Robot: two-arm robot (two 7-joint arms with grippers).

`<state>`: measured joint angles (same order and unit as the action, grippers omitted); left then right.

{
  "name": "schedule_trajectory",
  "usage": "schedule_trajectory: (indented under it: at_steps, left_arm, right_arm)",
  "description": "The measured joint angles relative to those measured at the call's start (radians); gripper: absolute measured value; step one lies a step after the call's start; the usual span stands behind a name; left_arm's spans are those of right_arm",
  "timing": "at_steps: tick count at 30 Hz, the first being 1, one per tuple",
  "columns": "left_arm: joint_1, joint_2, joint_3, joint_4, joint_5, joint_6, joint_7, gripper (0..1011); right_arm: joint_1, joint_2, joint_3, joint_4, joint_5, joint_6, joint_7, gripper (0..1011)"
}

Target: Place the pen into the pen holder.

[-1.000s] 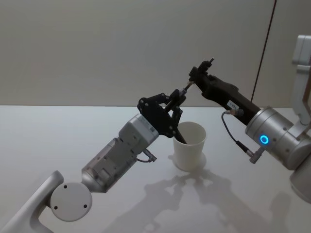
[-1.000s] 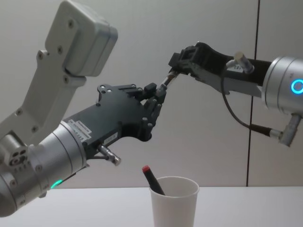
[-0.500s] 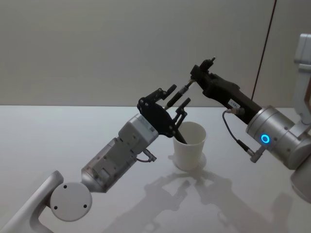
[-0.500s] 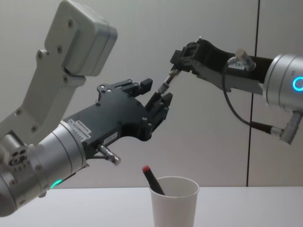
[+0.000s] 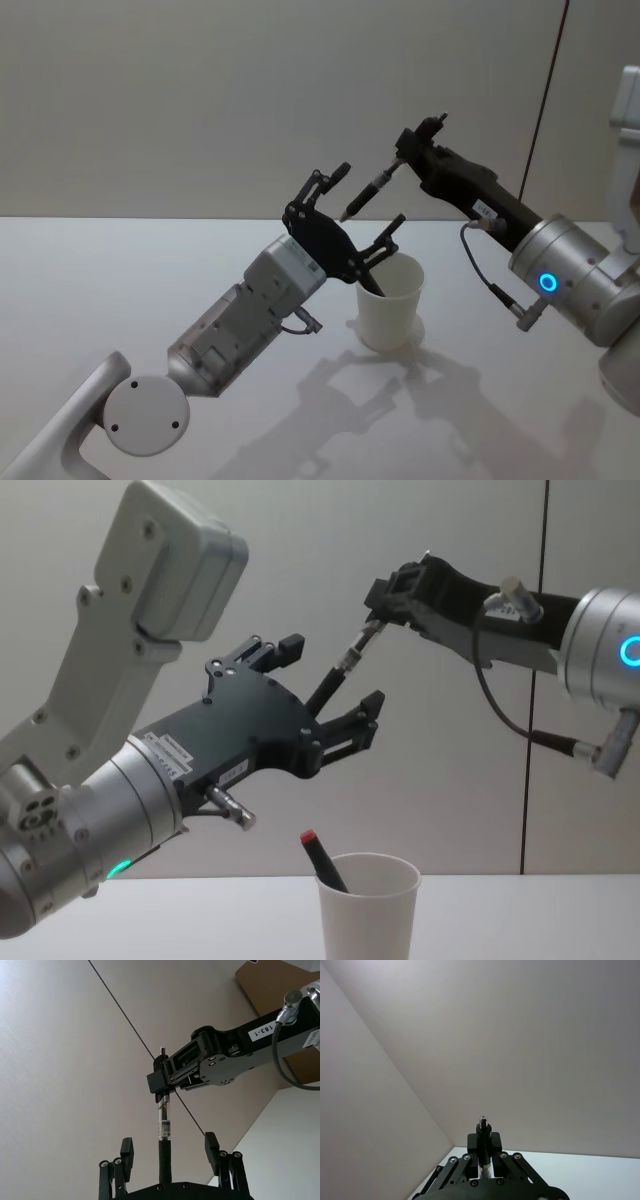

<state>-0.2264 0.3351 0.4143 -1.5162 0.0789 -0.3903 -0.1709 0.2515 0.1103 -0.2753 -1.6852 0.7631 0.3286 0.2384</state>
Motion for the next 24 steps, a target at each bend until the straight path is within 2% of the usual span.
schedule_trajectory:
  at_steps: [1,3,5,9,22,24]
  left_arm:
    - [0.0,0.0,0.0,0.0,0.0,0.0,0.0,883]
    - [0.0,0.0,0.0,0.0,0.0,0.0,0.0,958]
    - [0.0,0.0,0.0,0.0,0.0,0.0,0.0,992]
    - [0.0,0.0,0.0,0.0,0.0,0.0,0.0,999]
    - [0.0,0.0,0.0,0.0,0.0,0.0,0.0,999]
    - [0.0,0.0,0.0,0.0,0.0,0.0,0.0,1000]
  right_arm:
    - [0.0,0.0,0.0,0.0,0.0,-0.002,-0.002,146]
    - [0.0,0.001,-0.001,0.0,-0.003,-0.005,-0.006,146]
    - [0.0,0.002,-0.002,-0.001,-0.009,-0.01,-0.012,146]
    - [0.0,0.003,-0.005,-0.004,-0.031,-0.023,-0.027,146]
    - [-0.003,0.006,-0.026,-0.014,-0.186,-0.065,-0.112,146]
    - [-0.004,0.006,-0.033,-0.013,-0.23,-0.069,-0.133,146]
